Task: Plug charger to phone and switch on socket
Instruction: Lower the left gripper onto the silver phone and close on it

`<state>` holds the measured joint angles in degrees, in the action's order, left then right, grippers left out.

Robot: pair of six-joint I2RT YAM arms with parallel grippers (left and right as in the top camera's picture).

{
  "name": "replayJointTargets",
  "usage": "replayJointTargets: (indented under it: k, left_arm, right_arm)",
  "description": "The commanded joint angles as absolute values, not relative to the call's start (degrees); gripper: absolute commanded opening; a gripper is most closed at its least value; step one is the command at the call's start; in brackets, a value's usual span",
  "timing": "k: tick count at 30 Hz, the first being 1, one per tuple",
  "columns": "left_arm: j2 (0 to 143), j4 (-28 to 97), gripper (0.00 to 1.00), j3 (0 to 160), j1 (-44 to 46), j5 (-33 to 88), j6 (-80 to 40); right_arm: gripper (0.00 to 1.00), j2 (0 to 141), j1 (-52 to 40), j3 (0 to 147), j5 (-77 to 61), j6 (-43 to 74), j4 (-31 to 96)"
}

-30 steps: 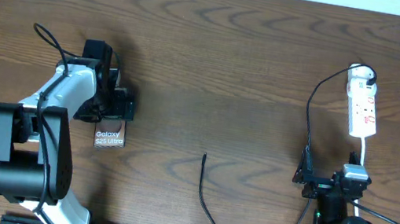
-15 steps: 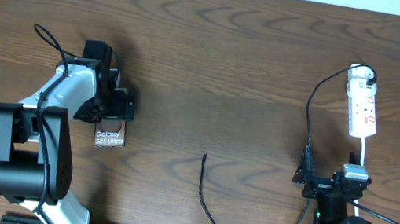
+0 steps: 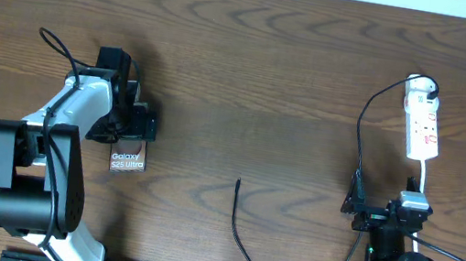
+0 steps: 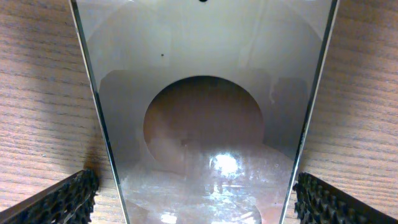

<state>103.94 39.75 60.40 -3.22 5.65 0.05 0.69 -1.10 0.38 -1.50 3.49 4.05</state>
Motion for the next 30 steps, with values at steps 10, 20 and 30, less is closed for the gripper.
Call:
replayJointTargets:
  k: [10,20,30]
  left_arm:
    - [104.4,39.8,0.99,59.4,-3.4,5.0,0.6]
    - [104.5,39.6,0.99,58.3,-3.4,4.9,0.6]
    - [104.5,36.7,0.99,55.1,-3.4,4.9,0.6]
  right_arm:
    - [0.99,0.4,-1.7,0.3,-1.2,4.0,4.3]
    - [0.99,0.4,-1.7,0.3,-1.2,4.0,4.3]
    - [0.99,0.4,-1.7,0.3,-1.2,4.0,4.3]
